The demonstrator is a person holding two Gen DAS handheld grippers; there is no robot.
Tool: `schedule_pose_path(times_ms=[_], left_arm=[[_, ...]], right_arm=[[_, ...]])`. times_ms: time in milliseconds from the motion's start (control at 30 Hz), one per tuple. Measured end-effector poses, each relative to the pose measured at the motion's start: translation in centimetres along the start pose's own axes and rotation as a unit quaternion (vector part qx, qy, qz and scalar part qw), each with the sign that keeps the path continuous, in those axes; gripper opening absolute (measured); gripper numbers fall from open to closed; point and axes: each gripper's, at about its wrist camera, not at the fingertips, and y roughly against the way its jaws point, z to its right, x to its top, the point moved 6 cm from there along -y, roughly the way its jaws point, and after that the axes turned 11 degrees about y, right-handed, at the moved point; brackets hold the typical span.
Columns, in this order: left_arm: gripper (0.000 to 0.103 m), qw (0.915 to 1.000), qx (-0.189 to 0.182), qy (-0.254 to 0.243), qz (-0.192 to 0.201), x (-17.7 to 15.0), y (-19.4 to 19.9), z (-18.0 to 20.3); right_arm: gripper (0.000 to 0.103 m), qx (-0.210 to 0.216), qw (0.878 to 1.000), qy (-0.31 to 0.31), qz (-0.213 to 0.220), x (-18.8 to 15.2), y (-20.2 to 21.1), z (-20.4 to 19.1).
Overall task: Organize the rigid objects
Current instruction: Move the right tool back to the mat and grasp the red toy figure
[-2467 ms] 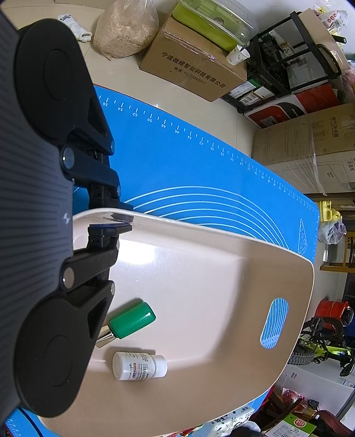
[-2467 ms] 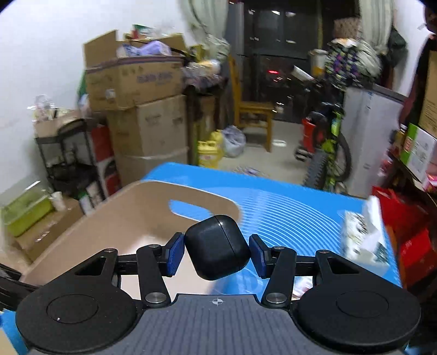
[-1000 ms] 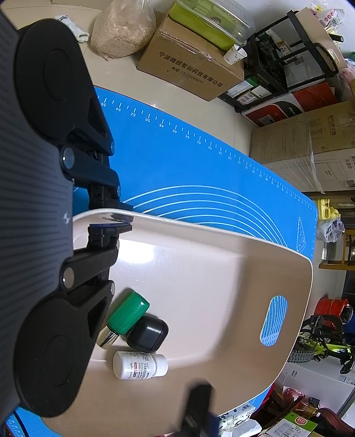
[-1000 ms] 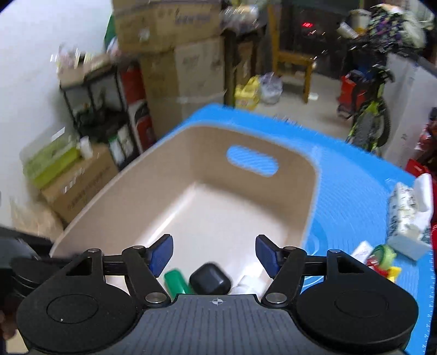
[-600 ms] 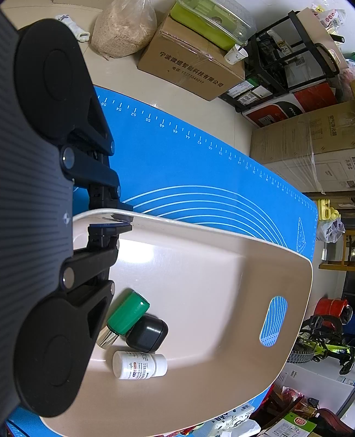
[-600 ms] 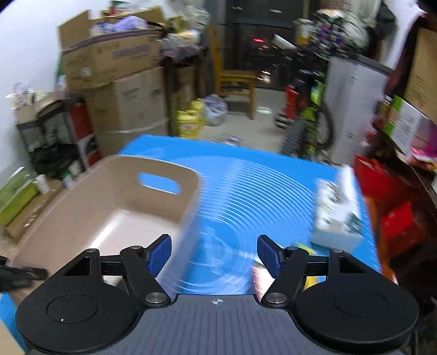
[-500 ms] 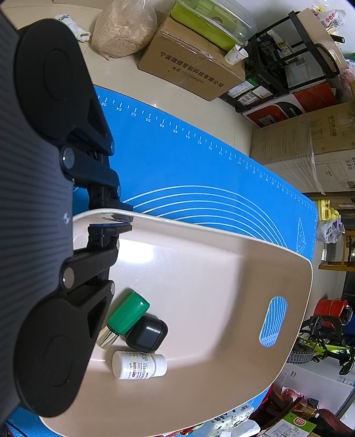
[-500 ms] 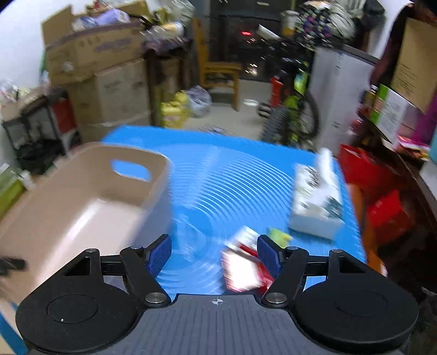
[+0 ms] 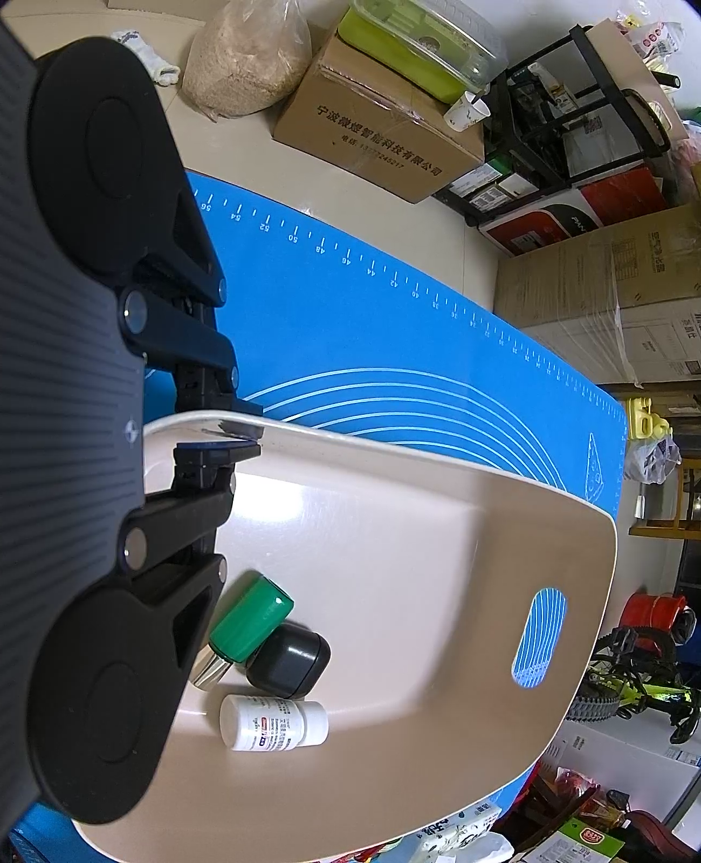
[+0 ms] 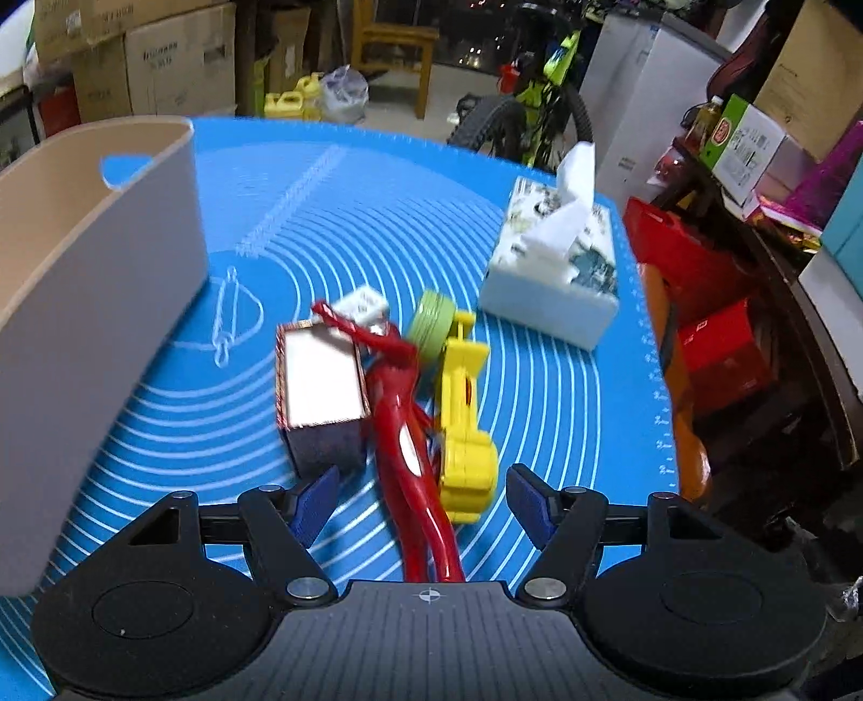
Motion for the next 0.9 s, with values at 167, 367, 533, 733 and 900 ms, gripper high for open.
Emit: schedule_pose_path(times_ms=[167,367,533,733,900], left_arm=[[0.009,1.0,0.0,0.0,0.0,0.0,0.0,0.0],[0.009,1.0,0.0,0.0,0.0,0.0,0.0,0.0],[0.009,1.0,0.0,0.0,0.0,0.0,0.0,0.0],[0.01,1.0,0.0,0.0,0.0,0.0,0.0,0.0],[0.01,1.0,0.0,0.0,0.0,0.0,0.0,0.0]], right_arm=[[0.062,0.014,1.0,-0.009,-0.015,-0.5,-0.7,0.2],[0.054,0.034,0.999,-0.024,-0.021,-0.5,-0.4,0.1],[0.051,0.053,0.996,-0.033,-0.062,-0.7,-0.3,-0.3],[0.05,0.06,0.997,-0.032,-0.043,-0.2,0.1,-0.9],[0.047,0.057,0.998,-0.038,-0.015,0.6,0.2,-0.8]])
